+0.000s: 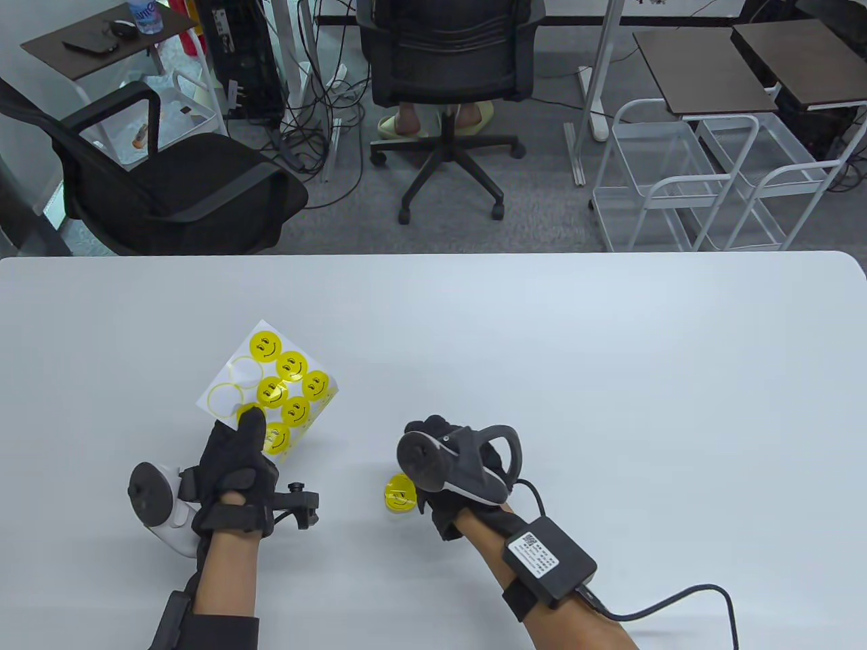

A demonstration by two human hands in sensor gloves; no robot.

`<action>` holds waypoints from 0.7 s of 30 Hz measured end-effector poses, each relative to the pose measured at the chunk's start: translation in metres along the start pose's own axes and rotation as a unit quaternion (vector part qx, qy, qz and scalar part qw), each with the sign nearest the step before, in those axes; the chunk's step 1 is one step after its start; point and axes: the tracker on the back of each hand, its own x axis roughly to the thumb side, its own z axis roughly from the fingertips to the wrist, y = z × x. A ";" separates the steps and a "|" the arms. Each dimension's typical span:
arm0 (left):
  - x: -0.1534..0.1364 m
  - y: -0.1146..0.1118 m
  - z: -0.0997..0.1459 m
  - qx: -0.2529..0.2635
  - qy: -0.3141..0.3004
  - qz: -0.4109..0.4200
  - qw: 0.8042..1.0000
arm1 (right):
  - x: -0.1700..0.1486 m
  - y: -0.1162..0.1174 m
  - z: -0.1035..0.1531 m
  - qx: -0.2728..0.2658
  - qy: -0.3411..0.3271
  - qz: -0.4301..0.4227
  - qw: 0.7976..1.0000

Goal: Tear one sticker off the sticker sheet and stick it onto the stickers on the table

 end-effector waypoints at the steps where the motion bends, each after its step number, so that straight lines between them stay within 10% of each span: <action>1: 0.001 0.000 0.000 0.002 -0.001 0.004 1.000 | 0.005 0.005 0.000 0.010 -0.010 0.008 1.000; 6: 0.004 0.005 -0.002 0.009 -0.007 0.004 1.000 | 0.026 0.037 0.004 0.051 -0.065 0.096 0.992; 21: 0.000 0.006 -0.002 0.007 0.001 -0.006 1.000 | 0.023 0.052 0.008 0.181 -0.069 0.008 0.981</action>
